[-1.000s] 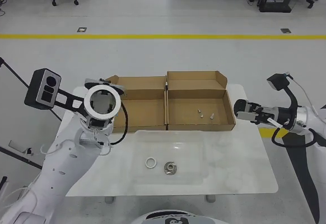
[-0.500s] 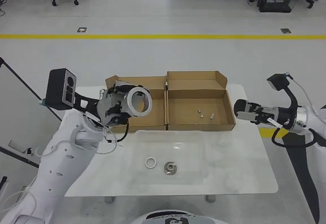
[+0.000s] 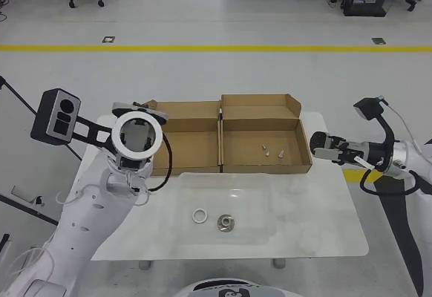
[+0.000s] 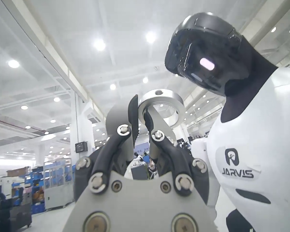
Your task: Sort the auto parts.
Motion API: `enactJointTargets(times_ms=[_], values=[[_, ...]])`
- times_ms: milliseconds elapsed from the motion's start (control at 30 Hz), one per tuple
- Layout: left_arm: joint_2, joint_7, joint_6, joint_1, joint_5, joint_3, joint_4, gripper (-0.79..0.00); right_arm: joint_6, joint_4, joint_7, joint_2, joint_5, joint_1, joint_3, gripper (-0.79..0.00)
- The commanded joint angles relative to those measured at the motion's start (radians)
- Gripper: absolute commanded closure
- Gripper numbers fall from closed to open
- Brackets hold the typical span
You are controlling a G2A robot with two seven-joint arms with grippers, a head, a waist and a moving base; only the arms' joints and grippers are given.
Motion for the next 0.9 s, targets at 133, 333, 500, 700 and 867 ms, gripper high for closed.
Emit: enactJointTargets(times_ms=[133,333,500,700,867], values=[[0.005,-0.098,0.018,0.020,0.074,-0.044,0.012,0.000,0.000,0.000,0.000,0.000,0.000,0.000,0.000,-0.785],[0.005,-0.190,0.060,0.040,0.087,-0.070,-0.015,0.000,0.000,0.000,0.000,0.000,0.000,0.000,0.000,-0.785],[-0.004,-0.162,0.030,0.043,0.013,-0.063,-0.021,0.000,0.000,0.000,0.000,0.000,0.000,0.000,0.000,-0.785],[-0.021,-0.060,0.000,0.025,-0.057,-0.029,-0.015,0.000,0.000,0.000,0.000,0.000,0.000,0.000,0.000,-0.785],[-0.024,-0.056,0.000,0.005,-0.024,-0.013,-0.010,0.000,0.000,0.000,0.000,0.000,0.000,0.000,0.000,-0.785]])
